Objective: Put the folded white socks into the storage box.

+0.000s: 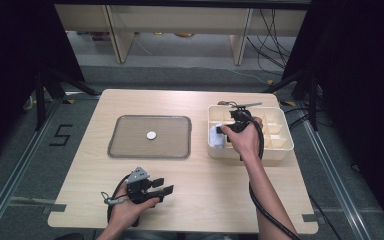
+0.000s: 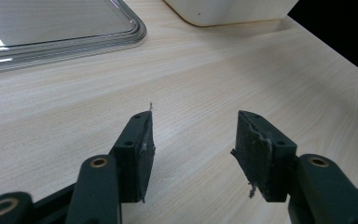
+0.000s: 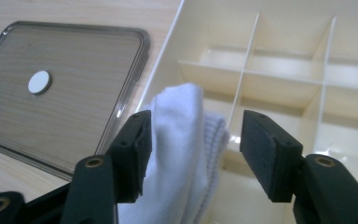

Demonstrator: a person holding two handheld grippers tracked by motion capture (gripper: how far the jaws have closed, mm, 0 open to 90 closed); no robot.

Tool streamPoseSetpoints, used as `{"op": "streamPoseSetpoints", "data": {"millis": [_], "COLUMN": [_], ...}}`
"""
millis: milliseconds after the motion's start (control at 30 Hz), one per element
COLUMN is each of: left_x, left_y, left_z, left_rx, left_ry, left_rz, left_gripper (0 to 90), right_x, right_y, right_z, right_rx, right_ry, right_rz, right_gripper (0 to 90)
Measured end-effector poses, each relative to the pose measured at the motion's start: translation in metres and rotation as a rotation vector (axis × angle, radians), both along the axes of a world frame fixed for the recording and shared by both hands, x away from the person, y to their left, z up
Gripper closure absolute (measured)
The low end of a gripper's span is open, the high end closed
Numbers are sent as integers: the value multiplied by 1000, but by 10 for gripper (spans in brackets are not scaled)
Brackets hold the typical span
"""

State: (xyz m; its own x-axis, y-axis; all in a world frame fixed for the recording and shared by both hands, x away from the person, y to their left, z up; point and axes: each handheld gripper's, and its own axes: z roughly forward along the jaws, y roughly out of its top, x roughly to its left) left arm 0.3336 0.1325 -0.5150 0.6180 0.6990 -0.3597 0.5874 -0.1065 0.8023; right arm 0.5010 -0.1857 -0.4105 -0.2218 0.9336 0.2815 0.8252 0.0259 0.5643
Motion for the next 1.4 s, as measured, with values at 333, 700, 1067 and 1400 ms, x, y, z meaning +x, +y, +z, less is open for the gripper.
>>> {"op": "streamPoseSetpoints", "data": {"millis": [333, 700, 1067, 1400], "left_x": [0, 0, 0, 0], "left_y": [1, 0, 1, 0], "left_z": [-1, -1, -1, -2], "left_rx": [-1, -8, -1, -4], "left_ry": [-7, -7, 3, 5], "left_rz": [-1, -6, -6, -8], "left_gripper": [463, 463, 464, 463], "right_x": [-7, -5, 0, 1], "right_y": [4, 8, 10, 11], "right_z": [1, -10, -19, -20], "right_rx": [-70, -110, -144, -135], "right_ry": [-23, 14, 38, 59], "right_rz": [75, 84, 126, 120], "right_gripper": [835, 854, 863, 865]}}
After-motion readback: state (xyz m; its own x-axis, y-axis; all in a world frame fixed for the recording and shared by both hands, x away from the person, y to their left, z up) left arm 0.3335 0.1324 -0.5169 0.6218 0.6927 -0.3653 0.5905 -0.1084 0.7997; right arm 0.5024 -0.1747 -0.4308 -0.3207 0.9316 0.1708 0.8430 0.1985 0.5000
